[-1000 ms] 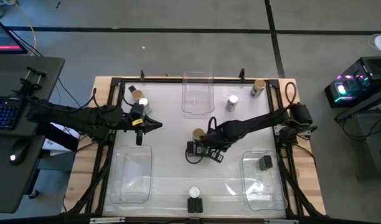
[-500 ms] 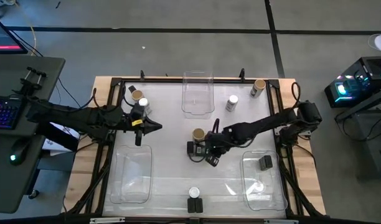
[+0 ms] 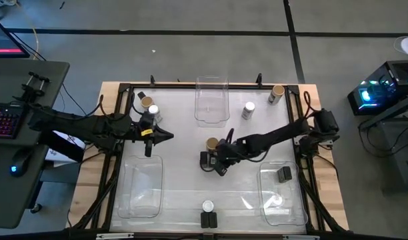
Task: Sort spices by type
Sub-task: Put the black spice can into the right transparent bin
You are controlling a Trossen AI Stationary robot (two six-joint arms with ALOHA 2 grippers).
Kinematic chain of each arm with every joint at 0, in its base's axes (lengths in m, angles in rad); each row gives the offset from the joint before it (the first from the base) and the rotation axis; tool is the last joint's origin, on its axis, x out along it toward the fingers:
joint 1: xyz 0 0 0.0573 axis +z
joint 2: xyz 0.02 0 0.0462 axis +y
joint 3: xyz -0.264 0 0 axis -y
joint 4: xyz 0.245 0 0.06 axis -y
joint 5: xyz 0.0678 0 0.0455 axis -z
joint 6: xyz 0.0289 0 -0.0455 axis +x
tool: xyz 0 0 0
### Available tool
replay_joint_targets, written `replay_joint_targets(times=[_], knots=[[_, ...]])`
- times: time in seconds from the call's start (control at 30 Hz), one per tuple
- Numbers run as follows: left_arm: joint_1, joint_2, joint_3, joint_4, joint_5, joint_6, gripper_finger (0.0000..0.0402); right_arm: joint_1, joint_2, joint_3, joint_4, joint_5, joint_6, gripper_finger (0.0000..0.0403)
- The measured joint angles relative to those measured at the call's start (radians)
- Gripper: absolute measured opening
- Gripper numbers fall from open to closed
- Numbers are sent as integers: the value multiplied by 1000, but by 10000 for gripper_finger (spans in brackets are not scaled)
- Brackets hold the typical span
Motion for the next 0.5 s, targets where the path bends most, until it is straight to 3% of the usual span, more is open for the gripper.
replay_joint_targets(times=[0.17,0.5], knots=[[0,0,0,-1,-3,-1,0,0,3,6,-73,-1,-8,0],[0,0,0,-2,-30,0,0,-19,-109,-3,-497,53,-138,0]])
